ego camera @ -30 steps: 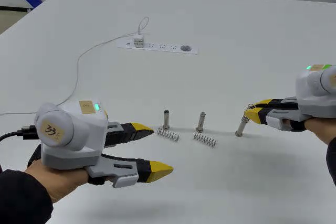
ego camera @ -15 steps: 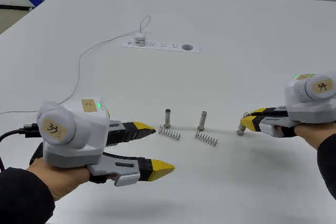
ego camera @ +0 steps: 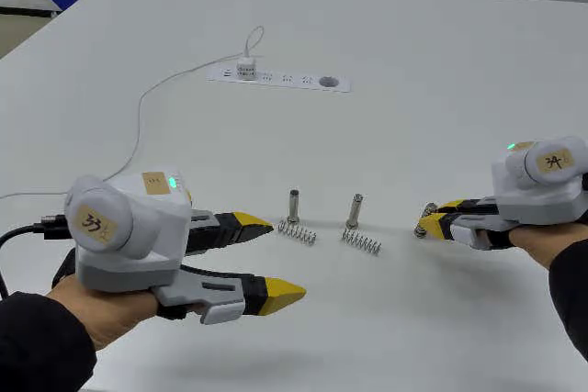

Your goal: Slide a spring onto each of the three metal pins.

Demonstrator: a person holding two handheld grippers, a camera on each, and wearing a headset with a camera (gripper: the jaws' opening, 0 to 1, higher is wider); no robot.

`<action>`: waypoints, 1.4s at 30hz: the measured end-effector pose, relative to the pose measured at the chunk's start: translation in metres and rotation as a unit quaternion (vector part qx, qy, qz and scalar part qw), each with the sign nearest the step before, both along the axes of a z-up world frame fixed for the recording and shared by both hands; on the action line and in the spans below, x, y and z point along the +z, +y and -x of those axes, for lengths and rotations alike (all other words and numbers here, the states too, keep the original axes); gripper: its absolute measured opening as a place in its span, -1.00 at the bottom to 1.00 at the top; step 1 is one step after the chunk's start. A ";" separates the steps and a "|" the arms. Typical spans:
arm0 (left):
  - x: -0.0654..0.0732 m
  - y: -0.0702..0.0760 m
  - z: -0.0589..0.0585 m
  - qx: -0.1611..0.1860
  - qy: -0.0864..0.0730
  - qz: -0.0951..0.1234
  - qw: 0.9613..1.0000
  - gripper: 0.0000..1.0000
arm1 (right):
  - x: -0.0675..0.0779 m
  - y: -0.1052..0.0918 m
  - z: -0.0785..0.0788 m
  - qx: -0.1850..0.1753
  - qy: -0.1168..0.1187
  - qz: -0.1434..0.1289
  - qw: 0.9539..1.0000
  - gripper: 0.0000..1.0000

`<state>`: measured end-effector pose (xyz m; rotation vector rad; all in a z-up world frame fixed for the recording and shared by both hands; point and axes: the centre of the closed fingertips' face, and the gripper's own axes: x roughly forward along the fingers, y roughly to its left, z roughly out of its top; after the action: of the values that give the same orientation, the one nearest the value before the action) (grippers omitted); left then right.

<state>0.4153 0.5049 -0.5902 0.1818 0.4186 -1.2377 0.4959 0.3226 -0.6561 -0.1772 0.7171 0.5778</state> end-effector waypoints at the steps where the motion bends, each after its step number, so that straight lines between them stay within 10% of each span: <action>1: 0.000 0.000 0.000 0.000 0.000 0.000 1.000 0.04 | -0.002 -0.001 0.003 -0.001 0.003 0.000 1.000 -0.76; 20: 0.001 -0.003 0.002 -0.005 -0.001 0.000 1.000 0.04 | -0.011 0.031 0.034 0.049 0.026 0.007 0.998 -0.76; 42: 0.001 -0.002 0.002 -0.005 -0.002 0.000 1.000 0.04 | 0.001 0.098 0.001 0.157 0.008 0.055 0.986 -0.72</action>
<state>0.4131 0.5029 -0.5895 0.1864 0.4154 -1.2465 0.4950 0.4205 -0.6554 -0.3933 0.7423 0.8415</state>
